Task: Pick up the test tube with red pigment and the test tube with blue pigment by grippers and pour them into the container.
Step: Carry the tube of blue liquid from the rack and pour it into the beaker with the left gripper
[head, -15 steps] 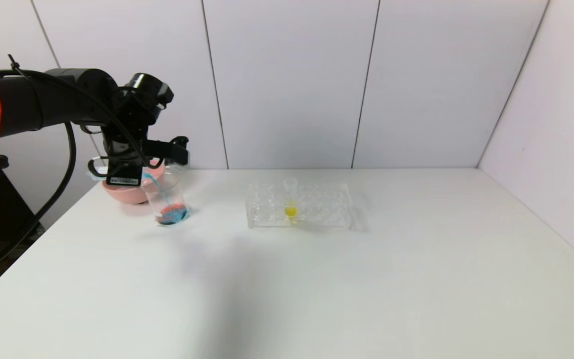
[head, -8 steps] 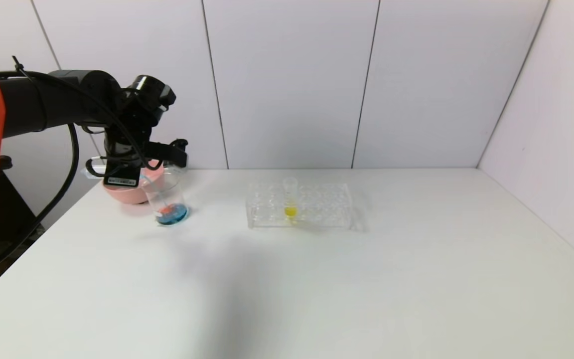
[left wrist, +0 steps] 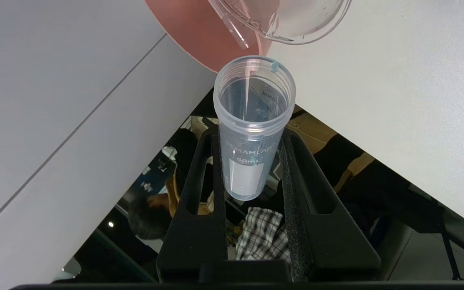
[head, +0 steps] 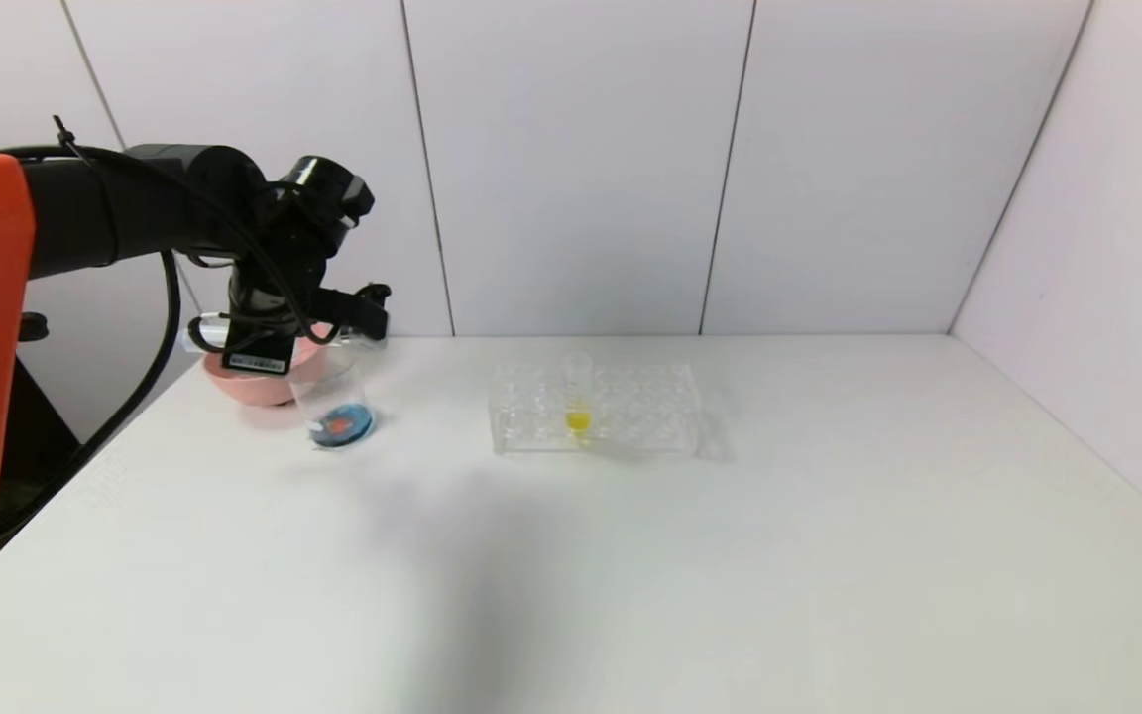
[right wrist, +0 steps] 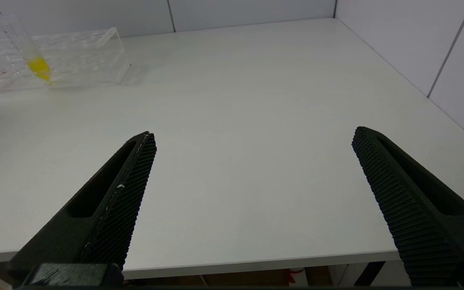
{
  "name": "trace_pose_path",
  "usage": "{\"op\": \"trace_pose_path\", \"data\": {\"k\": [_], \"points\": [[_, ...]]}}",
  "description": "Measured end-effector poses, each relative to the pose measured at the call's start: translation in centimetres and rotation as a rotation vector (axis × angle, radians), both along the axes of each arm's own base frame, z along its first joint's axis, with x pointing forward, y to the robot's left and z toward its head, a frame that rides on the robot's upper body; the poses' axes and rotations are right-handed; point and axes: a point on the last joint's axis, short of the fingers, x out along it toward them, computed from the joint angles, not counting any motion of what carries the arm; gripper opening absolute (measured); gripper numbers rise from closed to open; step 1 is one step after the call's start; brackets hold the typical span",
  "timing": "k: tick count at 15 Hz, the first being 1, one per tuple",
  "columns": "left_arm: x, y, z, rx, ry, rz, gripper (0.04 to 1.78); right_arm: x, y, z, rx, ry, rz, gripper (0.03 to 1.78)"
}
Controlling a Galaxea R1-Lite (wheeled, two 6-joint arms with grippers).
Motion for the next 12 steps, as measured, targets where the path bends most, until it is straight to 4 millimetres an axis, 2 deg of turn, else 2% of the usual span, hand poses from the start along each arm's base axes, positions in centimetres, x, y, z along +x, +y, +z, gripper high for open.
{"op": "trace_pose_path", "data": {"k": [7, 12], "points": [[0.1, 0.0, 0.2, -0.049, -0.030, -0.005, 0.42, 0.0, 0.0, 0.0, 0.000, 0.000, 0.000, 1.77], [-0.8, 1.8, 1.6, -0.320, -0.088, 0.013, 0.42, 0.0, 0.0, 0.0, 0.000, 0.000, 0.000, 1.77]]}}
